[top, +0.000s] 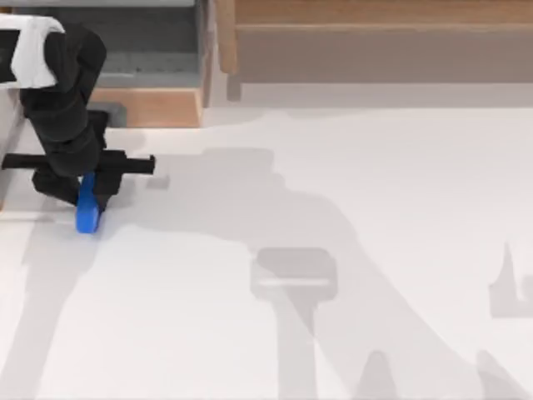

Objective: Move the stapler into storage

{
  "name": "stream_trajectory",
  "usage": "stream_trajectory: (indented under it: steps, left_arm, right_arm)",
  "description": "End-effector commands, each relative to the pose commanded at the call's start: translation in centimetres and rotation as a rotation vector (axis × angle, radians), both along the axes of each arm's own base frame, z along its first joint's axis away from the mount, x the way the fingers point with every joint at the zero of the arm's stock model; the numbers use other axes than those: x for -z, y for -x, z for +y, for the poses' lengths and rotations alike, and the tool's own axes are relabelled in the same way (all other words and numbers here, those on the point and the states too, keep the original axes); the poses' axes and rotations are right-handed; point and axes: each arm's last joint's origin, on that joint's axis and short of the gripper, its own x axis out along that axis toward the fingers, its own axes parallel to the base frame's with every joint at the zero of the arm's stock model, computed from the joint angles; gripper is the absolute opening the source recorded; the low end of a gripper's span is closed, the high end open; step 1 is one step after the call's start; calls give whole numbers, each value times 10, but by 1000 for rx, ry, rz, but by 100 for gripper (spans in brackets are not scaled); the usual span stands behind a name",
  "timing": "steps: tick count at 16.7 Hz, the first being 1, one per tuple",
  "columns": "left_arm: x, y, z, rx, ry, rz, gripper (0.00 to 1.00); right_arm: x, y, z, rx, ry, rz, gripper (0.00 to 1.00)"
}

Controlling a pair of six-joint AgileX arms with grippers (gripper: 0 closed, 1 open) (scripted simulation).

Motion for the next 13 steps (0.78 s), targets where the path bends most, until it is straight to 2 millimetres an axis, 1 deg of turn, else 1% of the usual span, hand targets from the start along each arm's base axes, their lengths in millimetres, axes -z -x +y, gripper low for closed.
stream_trajectory:
  steps: [1, 2, 3, 9, 12, 13]
  left_arm:
    - [0, 0, 0, 0, 0, 0, 0]
    - [-6, 0, 0, -2, 3, -13, 0]
    - [-7, 0, 0, -2, 3, -13, 0]
    - [-35, 0, 0, -2, 3, -12, 0]
    - [-36, 0, 0, -2, 3, -13, 0]
    - [-34, 0, 1, -1, 2, -9, 0]
  right_arm:
    - [0, 0, 0, 0, 0, 0, 100]
    - [0, 0, 0, 0, 0, 0, 100]
    - [0, 0, 0, 0, 0, 0, 100]
    - [0, 0, 0, 0, 0, 0, 100]
    - [0, 0, 0, 0, 0, 0, 100]
    - [0, 0, 0, 0, 0, 0, 100]
